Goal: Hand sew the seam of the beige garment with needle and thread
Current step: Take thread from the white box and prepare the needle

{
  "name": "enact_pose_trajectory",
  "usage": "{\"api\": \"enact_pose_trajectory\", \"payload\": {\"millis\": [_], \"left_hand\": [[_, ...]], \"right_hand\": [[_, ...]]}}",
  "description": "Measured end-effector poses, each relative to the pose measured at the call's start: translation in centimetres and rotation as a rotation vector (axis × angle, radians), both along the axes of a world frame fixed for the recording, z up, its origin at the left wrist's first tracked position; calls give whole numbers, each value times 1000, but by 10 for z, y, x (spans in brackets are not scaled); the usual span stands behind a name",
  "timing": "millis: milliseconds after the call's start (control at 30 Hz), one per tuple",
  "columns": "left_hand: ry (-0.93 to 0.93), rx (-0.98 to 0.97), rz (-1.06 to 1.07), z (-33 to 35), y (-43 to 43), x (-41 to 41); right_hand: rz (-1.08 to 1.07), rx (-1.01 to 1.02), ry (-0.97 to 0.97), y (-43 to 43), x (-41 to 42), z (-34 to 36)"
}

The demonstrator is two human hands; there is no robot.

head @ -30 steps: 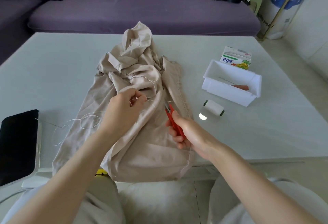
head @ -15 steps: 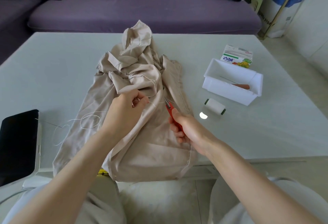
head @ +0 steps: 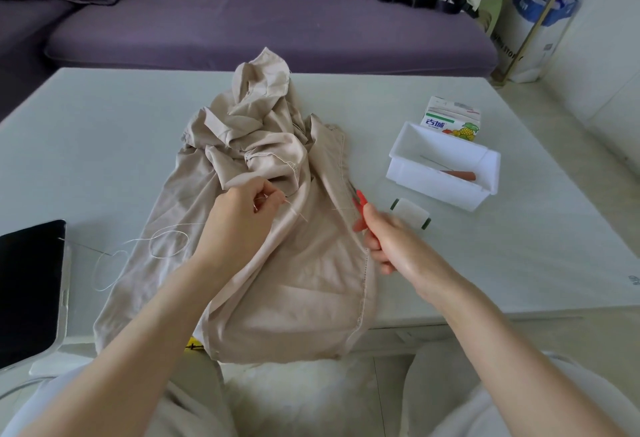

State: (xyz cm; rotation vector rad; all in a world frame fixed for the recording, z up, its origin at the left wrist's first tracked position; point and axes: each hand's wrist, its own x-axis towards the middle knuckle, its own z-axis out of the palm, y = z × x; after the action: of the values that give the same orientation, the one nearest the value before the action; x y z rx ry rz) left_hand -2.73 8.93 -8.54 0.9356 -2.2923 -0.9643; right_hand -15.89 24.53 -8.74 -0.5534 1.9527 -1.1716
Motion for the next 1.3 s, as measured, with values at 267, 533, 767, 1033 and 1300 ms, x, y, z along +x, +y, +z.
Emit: {"api": "enact_pose_trajectory", "payload": {"millis": [267,533,767,1033,1300], "left_hand": [[-10,-17,-46,0,14,-13],[-16,19,-92,-1,30,-31],[-17,46,-119,0,47,-46],[97,215,-130,-4,58,-63],[244,369,-33,-4,60,-66]], "right_hand": [[-31,371,996,11,-40,-35],[-93,514,1154,36,-73,-40],[-91,445,1157,48,-63,-30],[26,308,1362,39,-47,-40],[-141,-266,168,31,25,-4]]}}
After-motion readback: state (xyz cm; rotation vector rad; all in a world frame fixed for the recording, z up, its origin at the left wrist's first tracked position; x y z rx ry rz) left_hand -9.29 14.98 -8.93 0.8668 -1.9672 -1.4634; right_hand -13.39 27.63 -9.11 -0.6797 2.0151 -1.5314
